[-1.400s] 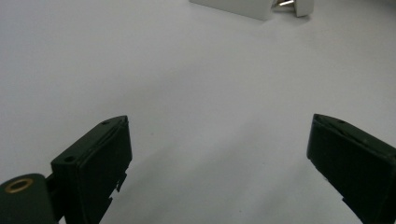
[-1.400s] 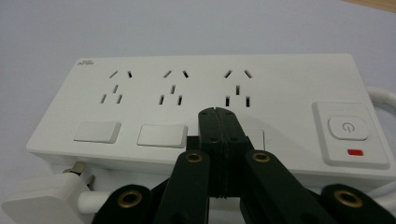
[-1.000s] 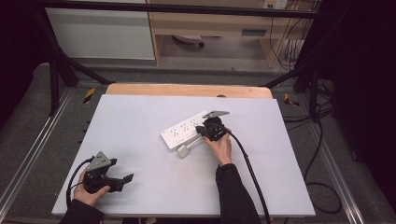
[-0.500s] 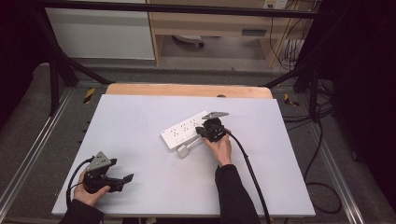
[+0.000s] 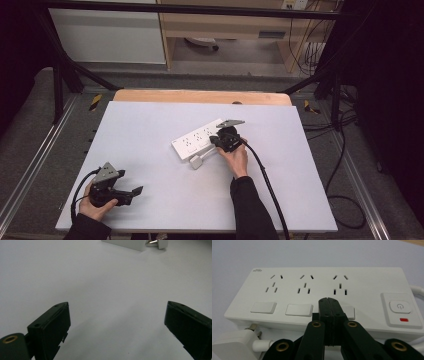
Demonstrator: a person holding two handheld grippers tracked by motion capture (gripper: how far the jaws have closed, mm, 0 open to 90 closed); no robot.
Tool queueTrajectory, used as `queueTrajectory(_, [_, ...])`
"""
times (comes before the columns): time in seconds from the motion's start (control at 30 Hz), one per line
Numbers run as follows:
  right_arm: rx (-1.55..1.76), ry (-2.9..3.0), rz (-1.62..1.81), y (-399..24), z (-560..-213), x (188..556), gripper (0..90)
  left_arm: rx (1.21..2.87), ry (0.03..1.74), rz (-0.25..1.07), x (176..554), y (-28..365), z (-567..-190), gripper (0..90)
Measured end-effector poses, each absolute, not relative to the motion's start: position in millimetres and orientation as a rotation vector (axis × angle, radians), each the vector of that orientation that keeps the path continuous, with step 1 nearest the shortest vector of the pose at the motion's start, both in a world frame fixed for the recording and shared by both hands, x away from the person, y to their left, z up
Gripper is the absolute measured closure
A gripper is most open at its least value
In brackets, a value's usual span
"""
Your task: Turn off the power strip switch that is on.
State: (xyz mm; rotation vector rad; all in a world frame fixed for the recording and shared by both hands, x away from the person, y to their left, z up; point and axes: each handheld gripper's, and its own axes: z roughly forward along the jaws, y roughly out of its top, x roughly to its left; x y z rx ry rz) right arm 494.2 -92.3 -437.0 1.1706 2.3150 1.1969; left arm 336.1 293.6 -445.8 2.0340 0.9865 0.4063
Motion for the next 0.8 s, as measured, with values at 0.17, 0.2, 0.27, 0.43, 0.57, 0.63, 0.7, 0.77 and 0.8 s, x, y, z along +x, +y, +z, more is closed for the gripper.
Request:
queueTrajectory(0.17, [1.153, 2.313, 1.218, -96.3, -429.7, 491.7, 90.0, 2.033, 0.988, 0.406, 336.3, 293.8, -445.9, 6.2])
queueTrajectory(0.2, [1.145, 2.311, 1.22, -97.5, -426.2, 490.0, 90.0, 2.033, 0.987, 0.406, 336.1, 293.7, -445.8, 6.2])
queueTrajectory(0.27, [1.14, 2.312, 1.215, -99.0, -423.5, 488.3, 90.0, 2.034, 0.986, 0.407, 336.0, 293.6, -445.7, 6.2])
queueTrajectory(0.43, [1.139, 2.307, 1.206, -104.8, -415.1, 484.0, 85.9, 2.033, 0.988, 0.406, 336.2, 293.6, -445.9, 6.2])
queueTrajectory(0.57, [1.142, 2.315, 1.202, -110.1, -408.2, 479.9, 78.1, 2.034, 0.988, 0.407, 336.0, 293.5, -445.9, 6.3])
queueTrajectory(0.63, [1.144, 2.318, 1.202, -111.3, -406.6, 478.4, 76.0, 2.034, 0.988, 0.407, 336.1, 293.5, -445.7, 6.2])
queueTrajectory(0.7, [1.143, 2.326, 1.194, -114.0, -403.5, 475.2, 71.3, 2.034, 0.989, 0.406, 336.1, 293.5, -445.9, 6.2])
queueTrajectory(0.77, [1.145, 2.327, 1.208, -117.1, -401.2, 472.0, 65.1, 2.034, 0.99, 0.405, 336.1, 293.5, -446.0, 6.2])
queueTrajectory(0.8, [1.149, 2.324, 1.206, -121.0, -400.0, 469.1, 56.3, 2.034, 0.99, 0.406, 336.1, 293.6, -446.0, 6.2])
